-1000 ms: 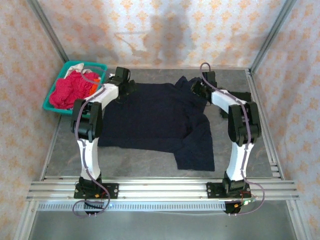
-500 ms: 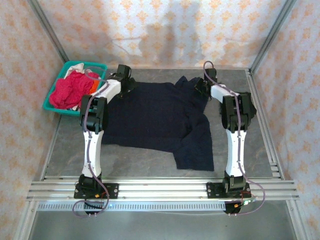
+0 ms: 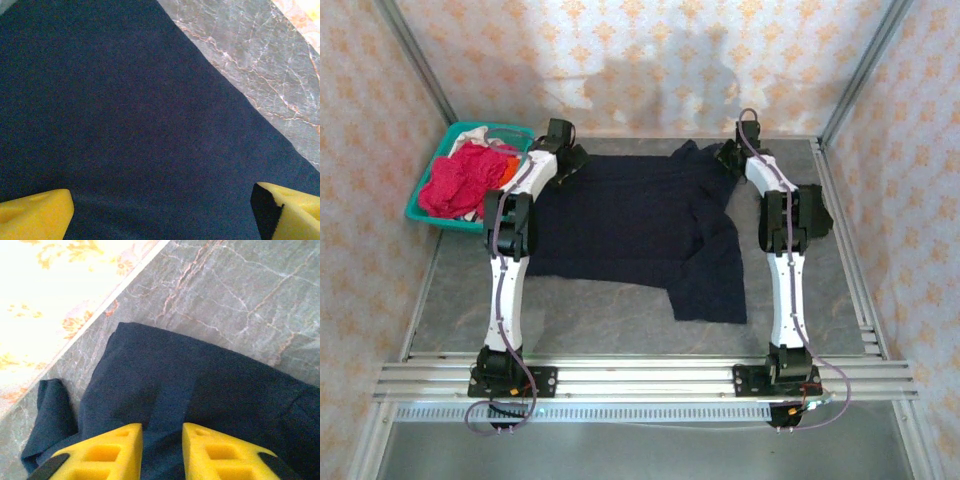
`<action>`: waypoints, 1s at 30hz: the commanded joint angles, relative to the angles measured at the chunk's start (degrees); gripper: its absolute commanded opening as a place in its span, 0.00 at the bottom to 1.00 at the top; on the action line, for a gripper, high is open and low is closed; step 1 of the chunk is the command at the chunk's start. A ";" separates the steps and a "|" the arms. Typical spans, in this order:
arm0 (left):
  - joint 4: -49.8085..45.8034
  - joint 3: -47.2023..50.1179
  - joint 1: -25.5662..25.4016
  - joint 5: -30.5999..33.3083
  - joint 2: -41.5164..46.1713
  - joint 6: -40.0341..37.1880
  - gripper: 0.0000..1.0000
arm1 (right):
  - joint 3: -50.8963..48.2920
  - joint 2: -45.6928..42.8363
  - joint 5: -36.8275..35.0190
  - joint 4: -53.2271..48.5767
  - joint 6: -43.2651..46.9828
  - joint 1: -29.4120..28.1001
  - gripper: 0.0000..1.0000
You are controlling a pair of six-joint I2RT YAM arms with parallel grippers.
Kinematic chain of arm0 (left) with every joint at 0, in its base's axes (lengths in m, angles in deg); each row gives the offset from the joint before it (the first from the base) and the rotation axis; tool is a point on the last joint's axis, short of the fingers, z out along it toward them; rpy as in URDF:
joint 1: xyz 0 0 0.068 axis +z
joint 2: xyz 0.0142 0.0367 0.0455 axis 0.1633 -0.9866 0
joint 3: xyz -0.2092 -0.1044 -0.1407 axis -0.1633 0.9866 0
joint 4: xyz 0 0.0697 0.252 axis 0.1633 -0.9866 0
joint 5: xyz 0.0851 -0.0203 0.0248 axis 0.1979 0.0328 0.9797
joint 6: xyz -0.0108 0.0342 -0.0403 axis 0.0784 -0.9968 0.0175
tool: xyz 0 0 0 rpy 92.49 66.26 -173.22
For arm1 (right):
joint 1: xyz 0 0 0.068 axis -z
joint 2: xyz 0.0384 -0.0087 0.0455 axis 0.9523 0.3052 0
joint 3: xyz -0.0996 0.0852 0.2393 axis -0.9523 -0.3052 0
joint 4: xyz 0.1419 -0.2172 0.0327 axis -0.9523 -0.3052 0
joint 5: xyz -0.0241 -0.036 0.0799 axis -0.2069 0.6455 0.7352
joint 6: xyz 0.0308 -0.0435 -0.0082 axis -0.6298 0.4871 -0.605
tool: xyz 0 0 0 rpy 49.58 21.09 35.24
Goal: Fold and stack the t-shirts
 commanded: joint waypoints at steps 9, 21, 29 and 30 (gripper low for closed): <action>-5.57 6.73 -0.12 4.22 16.39 -6.59 0.95 | -10.56 -18.55 2.19 3.57 3.30 -0.46 0.51; 4.07 56.46 1.30 12.88 59.45 -2.67 0.93 | -67.50 -62.72 0.01 17.51 6.17 -4.16 0.57; 6.45 79.02 9.19 3.19 78.33 2.80 0.72 | -86.49 -83.34 0.53 8.48 3.88 -10.44 0.58; 6.75 80.94 9.77 1.99 79.25 3.94 0.71 | -88.11 -84.64 0.72 7.94 2.98 -11.37 0.58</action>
